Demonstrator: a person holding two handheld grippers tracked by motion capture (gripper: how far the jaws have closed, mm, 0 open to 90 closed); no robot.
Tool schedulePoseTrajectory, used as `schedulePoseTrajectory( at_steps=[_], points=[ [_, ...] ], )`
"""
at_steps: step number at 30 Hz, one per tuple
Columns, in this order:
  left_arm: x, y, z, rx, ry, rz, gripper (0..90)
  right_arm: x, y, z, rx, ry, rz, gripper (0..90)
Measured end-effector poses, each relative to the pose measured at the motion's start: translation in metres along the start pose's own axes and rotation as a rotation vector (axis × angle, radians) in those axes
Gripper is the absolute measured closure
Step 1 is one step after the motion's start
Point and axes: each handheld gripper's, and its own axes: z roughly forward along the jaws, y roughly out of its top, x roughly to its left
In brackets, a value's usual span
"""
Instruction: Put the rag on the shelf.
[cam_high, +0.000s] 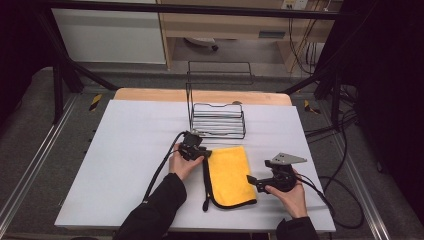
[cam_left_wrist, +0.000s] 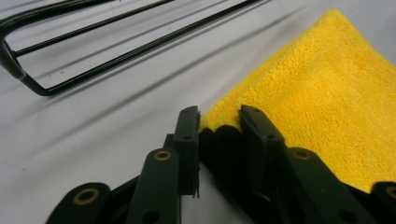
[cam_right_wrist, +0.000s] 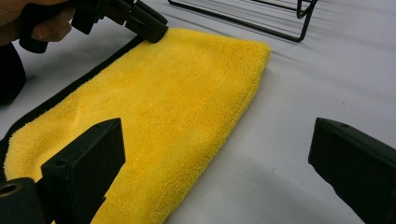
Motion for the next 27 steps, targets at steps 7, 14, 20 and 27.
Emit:
schedulePoseTrajectory(
  at_steps=[7, 14, 20, 27],
  points=[
    [-0.006, 0.002, 0.001, 0.015, 0.03, 0.034, 73.8, -0.001, 0.006, 0.006, -0.006, -0.005, 0.004, 3.1],
    [-0.006, 0.001, 0.002, 0.01, 0.031, 0.054, 74.0, -0.005, 0.019, 0.018, 0.003, -0.034, -0.005, 2.8],
    [-0.006, 0.0, 0.003, 0.006, 0.031, 0.056, 74.0, -0.011, 0.031, 0.035, 0.009, -0.056, 0.009, 5.7],
    [-0.006, -0.001, 0.003, -0.006, 0.033, 0.057, 74.1, -0.025, 0.042, 0.062, 0.043, -0.085, 0.063, 13.9]
  ],
)
